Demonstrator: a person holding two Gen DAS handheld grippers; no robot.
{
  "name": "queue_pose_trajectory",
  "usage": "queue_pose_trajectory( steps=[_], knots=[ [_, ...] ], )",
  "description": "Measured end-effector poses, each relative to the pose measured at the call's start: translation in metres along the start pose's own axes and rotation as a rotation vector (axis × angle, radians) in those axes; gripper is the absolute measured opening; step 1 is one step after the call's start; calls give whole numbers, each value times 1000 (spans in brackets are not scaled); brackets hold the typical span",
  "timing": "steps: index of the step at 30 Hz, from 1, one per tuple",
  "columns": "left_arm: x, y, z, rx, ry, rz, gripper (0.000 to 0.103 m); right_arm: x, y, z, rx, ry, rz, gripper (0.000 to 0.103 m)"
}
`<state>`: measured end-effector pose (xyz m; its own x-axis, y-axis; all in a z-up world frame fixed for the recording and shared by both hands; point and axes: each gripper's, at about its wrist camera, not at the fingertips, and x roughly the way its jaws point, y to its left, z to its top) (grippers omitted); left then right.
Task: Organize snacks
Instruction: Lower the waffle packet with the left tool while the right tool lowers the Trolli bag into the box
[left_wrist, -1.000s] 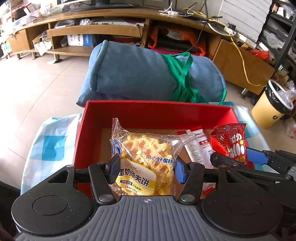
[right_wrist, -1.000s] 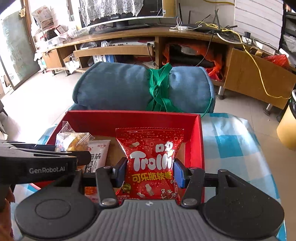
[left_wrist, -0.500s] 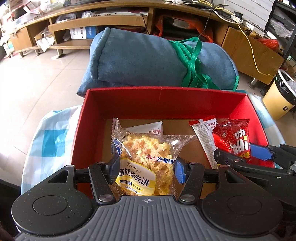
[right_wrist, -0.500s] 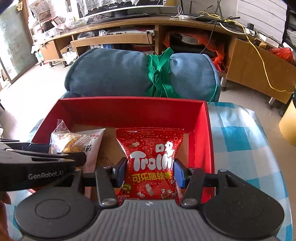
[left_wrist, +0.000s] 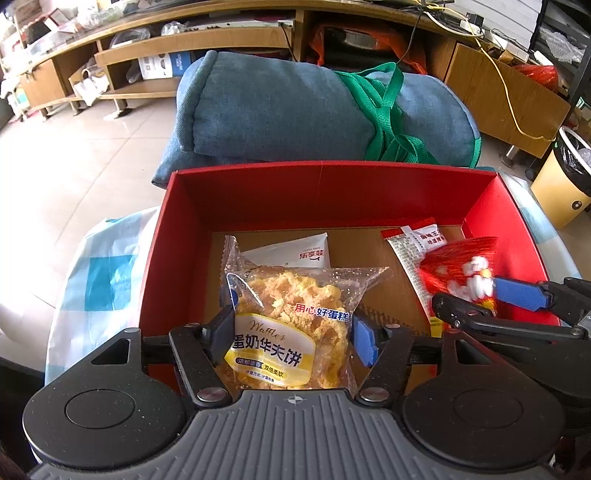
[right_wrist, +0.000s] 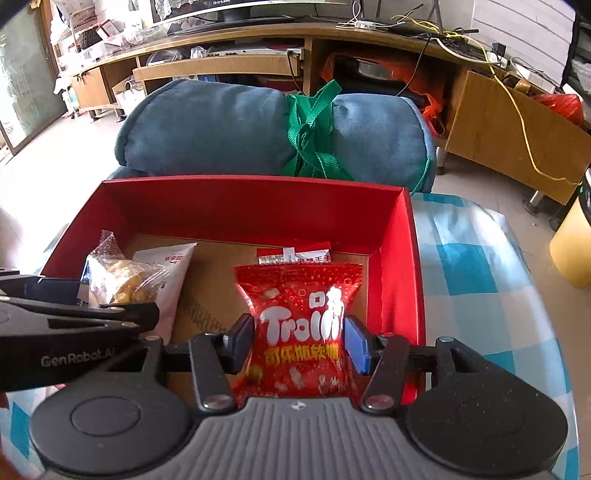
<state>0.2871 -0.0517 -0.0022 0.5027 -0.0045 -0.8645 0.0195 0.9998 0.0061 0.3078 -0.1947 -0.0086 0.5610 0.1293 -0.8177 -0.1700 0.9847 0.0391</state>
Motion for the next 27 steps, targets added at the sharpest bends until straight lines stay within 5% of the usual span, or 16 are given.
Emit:
queue_pose_trajectory(
  steps=[27],
  knots=[
    [-30, 3, 2, -22, -89, 11, 86, -41, -1, 7, 19, -89, -8, 50]
  ],
)
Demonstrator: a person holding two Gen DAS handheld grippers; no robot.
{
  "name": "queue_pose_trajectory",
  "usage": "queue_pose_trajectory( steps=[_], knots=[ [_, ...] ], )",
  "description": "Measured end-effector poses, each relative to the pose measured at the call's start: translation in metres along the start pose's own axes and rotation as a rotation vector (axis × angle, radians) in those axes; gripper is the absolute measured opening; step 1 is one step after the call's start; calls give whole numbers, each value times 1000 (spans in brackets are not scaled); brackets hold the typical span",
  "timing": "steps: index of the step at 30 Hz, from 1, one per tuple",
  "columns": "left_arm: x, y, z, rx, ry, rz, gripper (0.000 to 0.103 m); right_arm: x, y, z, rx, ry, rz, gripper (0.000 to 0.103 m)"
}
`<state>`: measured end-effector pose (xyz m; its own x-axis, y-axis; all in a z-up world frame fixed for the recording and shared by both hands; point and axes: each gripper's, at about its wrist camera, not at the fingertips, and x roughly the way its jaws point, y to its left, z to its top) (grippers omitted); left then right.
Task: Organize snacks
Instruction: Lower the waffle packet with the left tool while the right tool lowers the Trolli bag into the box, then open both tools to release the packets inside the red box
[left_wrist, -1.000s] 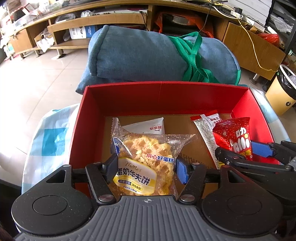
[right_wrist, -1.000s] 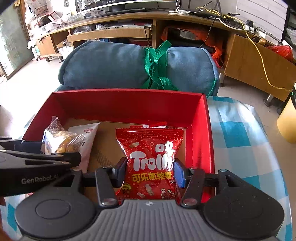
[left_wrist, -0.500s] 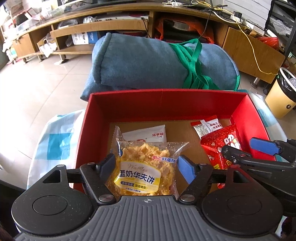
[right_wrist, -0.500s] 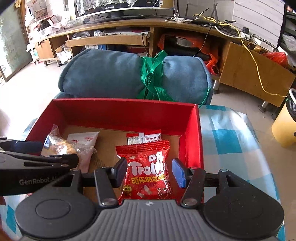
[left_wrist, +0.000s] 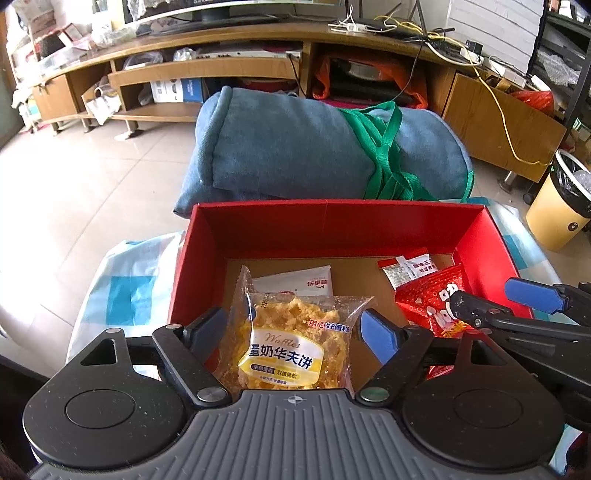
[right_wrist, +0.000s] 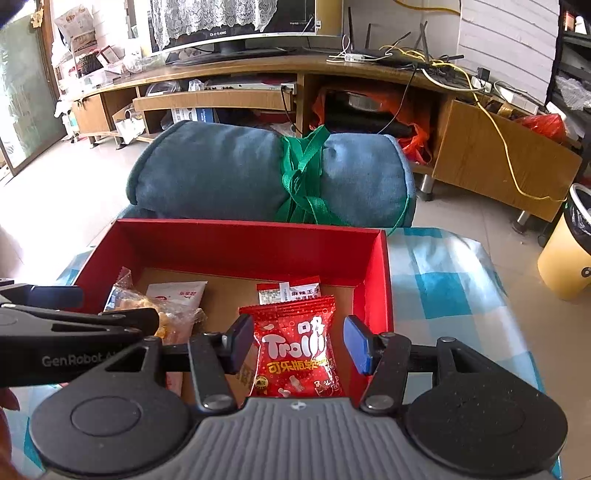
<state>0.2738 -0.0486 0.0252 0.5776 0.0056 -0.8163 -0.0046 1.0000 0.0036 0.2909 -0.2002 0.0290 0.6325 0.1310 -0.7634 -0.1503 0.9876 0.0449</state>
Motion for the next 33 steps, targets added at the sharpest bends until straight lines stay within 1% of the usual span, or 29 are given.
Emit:
queue_pose_trajectory(
  steps=[6, 13, 20, 26, 33],
  knots=[
    [-12, 0, -3, 11, -28, 5, 86, -13, 2, -1, -5, -22, 0, 51],
    [-27, 4, -10, 14, -46, -8, 87, -34, 6, -6, -19, -50, 4, 55],
    [-42, 8, -17, 2, -63, -25, 87, -51, 11, -11, -34, -72, 15, 57],
    [-51, 14, -28, 1, -62, -35, 88, -60, 13, -22, -28, -65, 31, 58],
    [-60, 24, -51, 18, -41, -43, 88, -70, 16, -34, -32, -50, 42, 58]
  ],
)
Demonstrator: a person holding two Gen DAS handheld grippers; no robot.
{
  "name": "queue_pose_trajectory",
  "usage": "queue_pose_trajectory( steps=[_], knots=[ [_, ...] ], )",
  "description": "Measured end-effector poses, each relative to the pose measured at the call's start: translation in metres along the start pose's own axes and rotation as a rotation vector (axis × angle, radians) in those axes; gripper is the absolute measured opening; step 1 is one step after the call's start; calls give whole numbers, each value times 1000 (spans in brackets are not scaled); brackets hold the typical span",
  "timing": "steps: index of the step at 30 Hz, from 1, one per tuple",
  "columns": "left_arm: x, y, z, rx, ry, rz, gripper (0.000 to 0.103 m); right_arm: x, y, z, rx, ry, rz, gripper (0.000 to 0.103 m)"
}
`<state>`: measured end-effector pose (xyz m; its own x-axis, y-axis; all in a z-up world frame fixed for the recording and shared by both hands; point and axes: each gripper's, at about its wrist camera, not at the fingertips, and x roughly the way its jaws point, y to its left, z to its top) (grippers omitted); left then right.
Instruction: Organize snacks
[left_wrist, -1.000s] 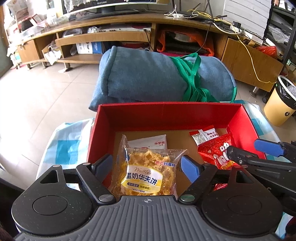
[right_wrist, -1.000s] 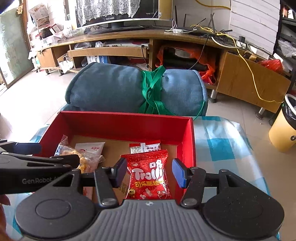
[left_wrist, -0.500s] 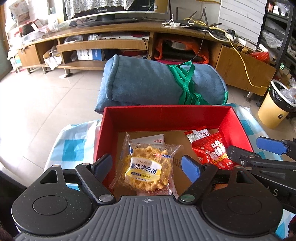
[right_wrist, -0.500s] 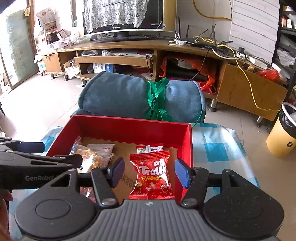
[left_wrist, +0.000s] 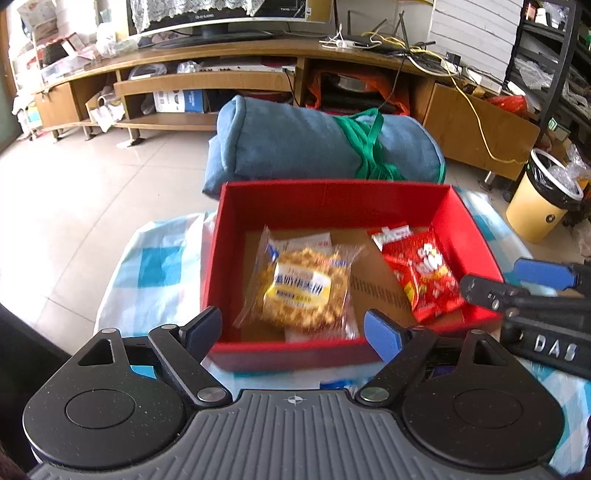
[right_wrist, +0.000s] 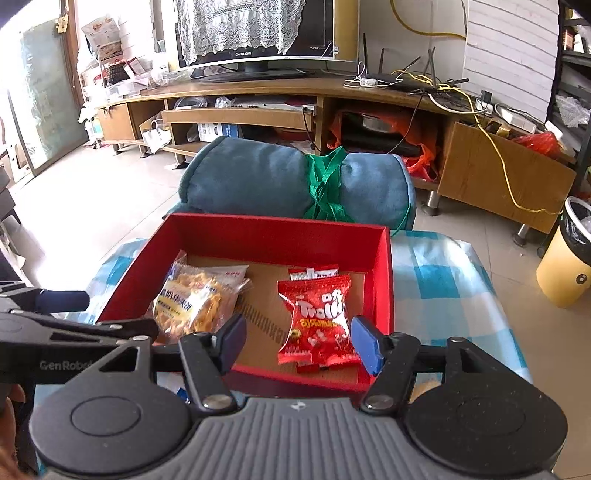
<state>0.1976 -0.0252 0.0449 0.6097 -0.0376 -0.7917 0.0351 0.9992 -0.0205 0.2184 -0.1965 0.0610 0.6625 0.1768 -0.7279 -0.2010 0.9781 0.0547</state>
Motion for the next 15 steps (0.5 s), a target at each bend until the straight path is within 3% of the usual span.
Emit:
queue_pose_trajectory(
  steps=[7, 15],
  knots=[
    [-8, 9, -24, 24, 41, -39, 89, -9, 8, -15, -19, 29, 22, 59],
    [5, 6, -58, 138, 141, -151, 90, -24, 16, -35, -20, 57, 63, 63]
  ],
)
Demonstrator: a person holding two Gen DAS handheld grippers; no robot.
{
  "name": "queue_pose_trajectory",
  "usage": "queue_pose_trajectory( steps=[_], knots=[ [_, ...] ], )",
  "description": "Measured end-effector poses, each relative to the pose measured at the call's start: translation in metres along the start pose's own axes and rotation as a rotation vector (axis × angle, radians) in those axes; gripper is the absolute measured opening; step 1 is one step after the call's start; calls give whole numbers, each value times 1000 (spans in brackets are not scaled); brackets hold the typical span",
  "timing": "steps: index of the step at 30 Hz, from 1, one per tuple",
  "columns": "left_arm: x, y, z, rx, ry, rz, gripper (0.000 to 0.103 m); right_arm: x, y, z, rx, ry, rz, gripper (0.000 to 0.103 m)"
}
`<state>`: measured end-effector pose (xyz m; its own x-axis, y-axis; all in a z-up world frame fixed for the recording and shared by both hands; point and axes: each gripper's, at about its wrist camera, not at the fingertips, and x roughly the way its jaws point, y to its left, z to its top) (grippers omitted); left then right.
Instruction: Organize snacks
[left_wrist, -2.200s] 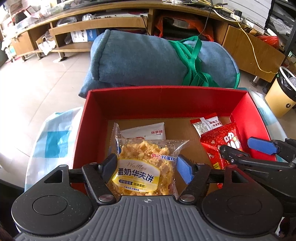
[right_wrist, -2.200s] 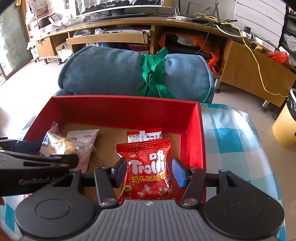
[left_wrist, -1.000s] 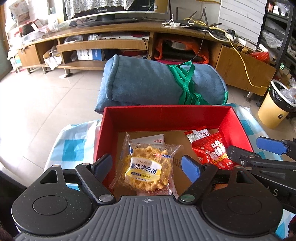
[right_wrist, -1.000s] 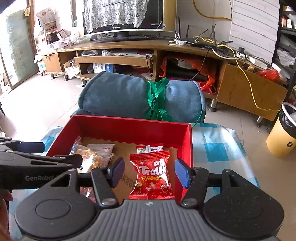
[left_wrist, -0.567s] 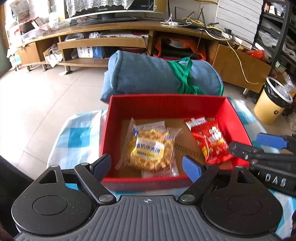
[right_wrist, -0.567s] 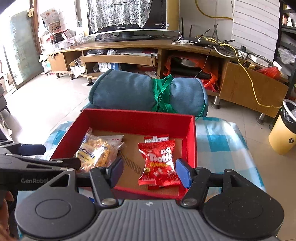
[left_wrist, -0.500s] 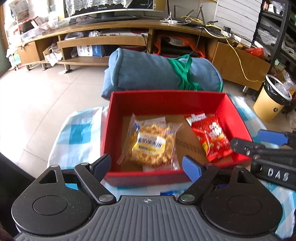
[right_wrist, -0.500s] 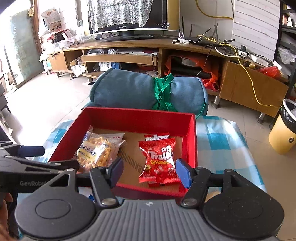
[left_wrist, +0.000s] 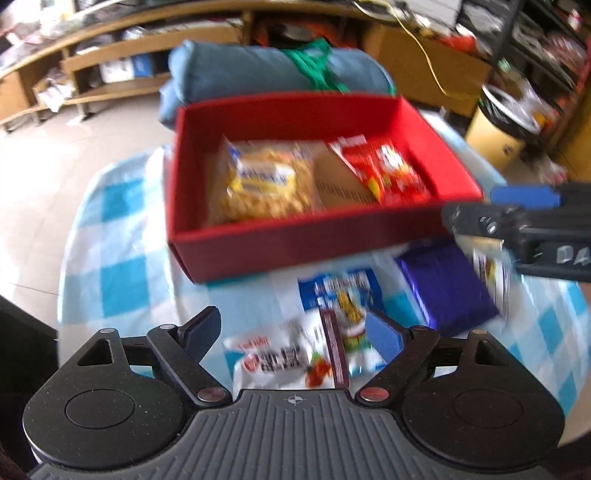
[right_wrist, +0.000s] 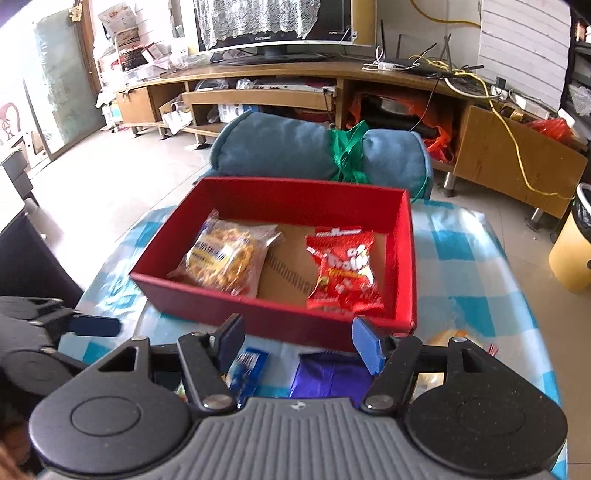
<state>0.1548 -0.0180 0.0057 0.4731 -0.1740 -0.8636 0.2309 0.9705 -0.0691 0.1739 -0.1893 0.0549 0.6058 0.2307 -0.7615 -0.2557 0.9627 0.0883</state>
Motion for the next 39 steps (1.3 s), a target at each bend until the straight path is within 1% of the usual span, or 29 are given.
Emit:
queue_pose_trajectory(
  steps=[1, 5, 11, 13, 15, 17, 24, 27, 33, 35, 36, 37, 39],
  knots=[
    [5, 0, -1, 17, 18, -10, 90, 0, 2, -3, -6, 8, 3, 64],
    [27, 0, -3, 82, 76, -37, 89, 3, 9, -9, -25, 35, 19, 64],
    [45, -8, 5, 199, 92, -39, 89, 8, 11, -10, -28, 55, 39, 64],
    [51, -4, 6, 191, 112, -58, 94, 11, 10, -10, -23, 64, 45, 64],
    [53, 1, 5, 162, 136, -100, 92, 12, 9, -9, -15, 69, 50, 64],
    [55, 4, 0, 162, 164, -112, 93, 12, 9, -9, -9, 70, 53, 64],
    [36, 18, -27, 84, 220, -154, 93, 9, 13, -9, -16, 69, 64, 64],
    [33, 17, -32, 92, 212, -133, 93, 8, 14, -11, -19, 72, 69, 64],
    [44, 15, -22, 74, 191, -55, 91, 7, 15, -15, -30, 84, 72, 64],
    [46, 11, -22, 98, 179, -16, 83, 8, 14, -17, -29, 91, 68, 64],
    [45, 9, -23, 111, 174, -2, 81, 9, 14, -17, -29, 94, 66, 64],
    [44, 8, -25, 122, 167, 12, 77, 9, 14, -17, -28, 97, 64, 64],
    [41, 9, -25, 110, 159, 12, 66, 8, 15, -17, -32, 98, 66, 64]
  ],
)
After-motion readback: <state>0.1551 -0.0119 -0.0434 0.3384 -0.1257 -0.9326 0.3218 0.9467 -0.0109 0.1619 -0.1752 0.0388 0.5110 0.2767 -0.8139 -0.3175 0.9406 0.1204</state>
